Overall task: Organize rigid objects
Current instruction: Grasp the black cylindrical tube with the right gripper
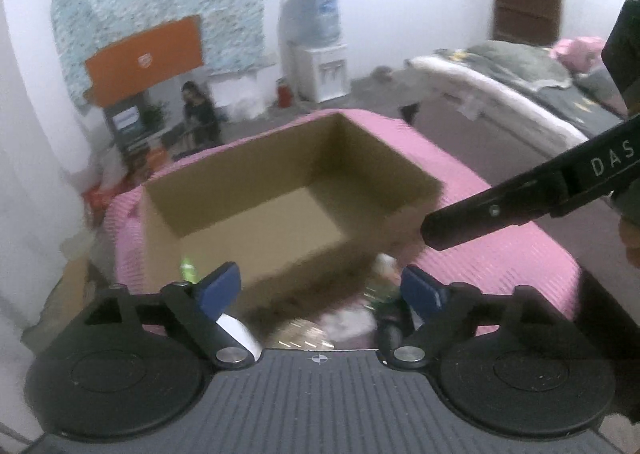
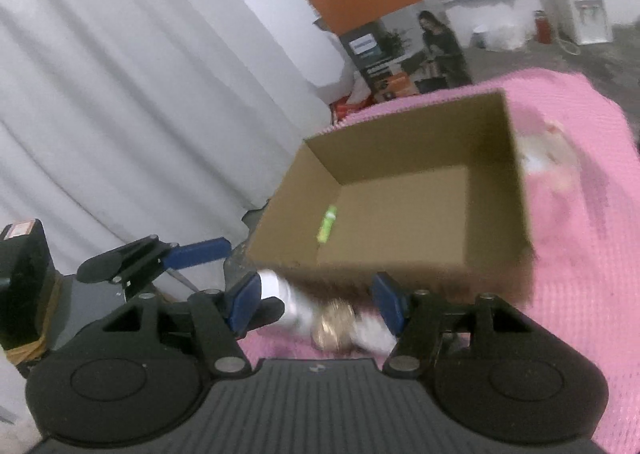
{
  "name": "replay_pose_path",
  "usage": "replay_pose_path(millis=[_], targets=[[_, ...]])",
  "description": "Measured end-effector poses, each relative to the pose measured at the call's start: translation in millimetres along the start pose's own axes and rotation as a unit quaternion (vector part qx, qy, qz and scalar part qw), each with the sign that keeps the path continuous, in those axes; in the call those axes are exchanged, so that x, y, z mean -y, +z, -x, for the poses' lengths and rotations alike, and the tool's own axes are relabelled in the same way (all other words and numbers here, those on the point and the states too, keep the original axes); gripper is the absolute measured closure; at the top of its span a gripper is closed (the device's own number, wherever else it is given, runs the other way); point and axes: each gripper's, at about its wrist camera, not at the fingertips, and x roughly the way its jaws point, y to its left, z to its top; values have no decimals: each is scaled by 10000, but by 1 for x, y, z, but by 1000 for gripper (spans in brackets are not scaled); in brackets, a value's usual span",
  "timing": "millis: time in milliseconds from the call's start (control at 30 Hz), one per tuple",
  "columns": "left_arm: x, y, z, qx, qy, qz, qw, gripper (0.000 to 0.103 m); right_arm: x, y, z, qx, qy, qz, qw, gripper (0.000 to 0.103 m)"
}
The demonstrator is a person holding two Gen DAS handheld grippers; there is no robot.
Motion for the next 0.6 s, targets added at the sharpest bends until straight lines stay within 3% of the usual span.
replay_pose_path(millis=[267,600], targets=[[58,-41,-46,-241,-302,-294,9988,14,46,-60,-2,-21,-464,-632,9969,40],[70,-52,-100,-809,-491,-329,9950,50,76,-63,-54,-433,-871,-684,9929,51]])
